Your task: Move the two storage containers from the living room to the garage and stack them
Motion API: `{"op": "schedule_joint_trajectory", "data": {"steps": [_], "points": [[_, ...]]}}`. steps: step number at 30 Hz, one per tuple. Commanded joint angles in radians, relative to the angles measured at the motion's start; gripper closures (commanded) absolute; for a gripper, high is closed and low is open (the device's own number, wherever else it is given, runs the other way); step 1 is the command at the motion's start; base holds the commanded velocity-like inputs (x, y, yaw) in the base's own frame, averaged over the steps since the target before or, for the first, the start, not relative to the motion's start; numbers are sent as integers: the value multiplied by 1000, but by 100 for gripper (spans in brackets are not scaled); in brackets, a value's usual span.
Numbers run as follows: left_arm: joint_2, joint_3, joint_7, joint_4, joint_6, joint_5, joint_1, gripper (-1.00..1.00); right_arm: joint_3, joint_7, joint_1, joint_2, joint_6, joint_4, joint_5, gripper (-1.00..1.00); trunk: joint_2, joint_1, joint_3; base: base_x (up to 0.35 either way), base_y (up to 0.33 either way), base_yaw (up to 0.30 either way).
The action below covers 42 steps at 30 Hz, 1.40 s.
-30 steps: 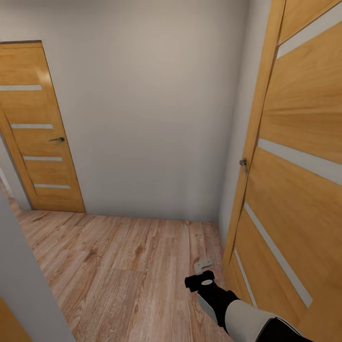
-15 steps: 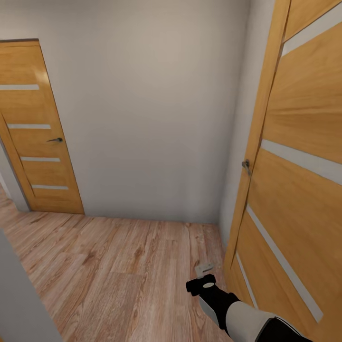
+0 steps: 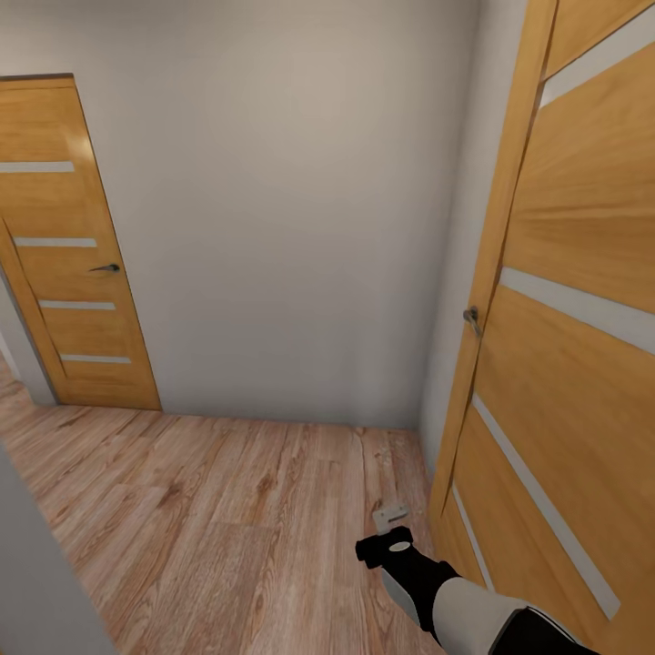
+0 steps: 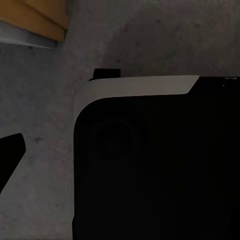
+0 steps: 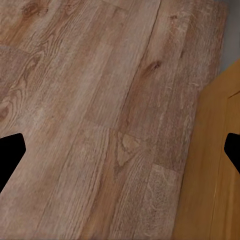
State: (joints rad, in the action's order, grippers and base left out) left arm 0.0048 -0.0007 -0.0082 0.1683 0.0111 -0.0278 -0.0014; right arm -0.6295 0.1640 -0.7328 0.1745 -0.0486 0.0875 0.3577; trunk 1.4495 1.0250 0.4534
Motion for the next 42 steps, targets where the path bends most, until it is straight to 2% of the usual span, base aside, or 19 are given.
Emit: {"op": "schedule_joint_trajectory", "data": {"steps": [1,12,23,42], "points": [[1,0,-1,0,1,-3,0,-100,-9,5,0,0,-5,1,7,-100,1,0,1,59,0,0],[1,-1,-3,0,1,-3,0,-100,-9,5,0,0,-5,2,7,-100,1,0,1,202,0,0],[1,2,-2,0,1,-4,0,-100,-9,4,0,0,-5,2,7,-100,1,0,1,76,0,0],[1,2,-3,-1,0,-3,0,-100,-9,3,0,0,-5,2,6,-100,1,0,1,309,0,0]]}}
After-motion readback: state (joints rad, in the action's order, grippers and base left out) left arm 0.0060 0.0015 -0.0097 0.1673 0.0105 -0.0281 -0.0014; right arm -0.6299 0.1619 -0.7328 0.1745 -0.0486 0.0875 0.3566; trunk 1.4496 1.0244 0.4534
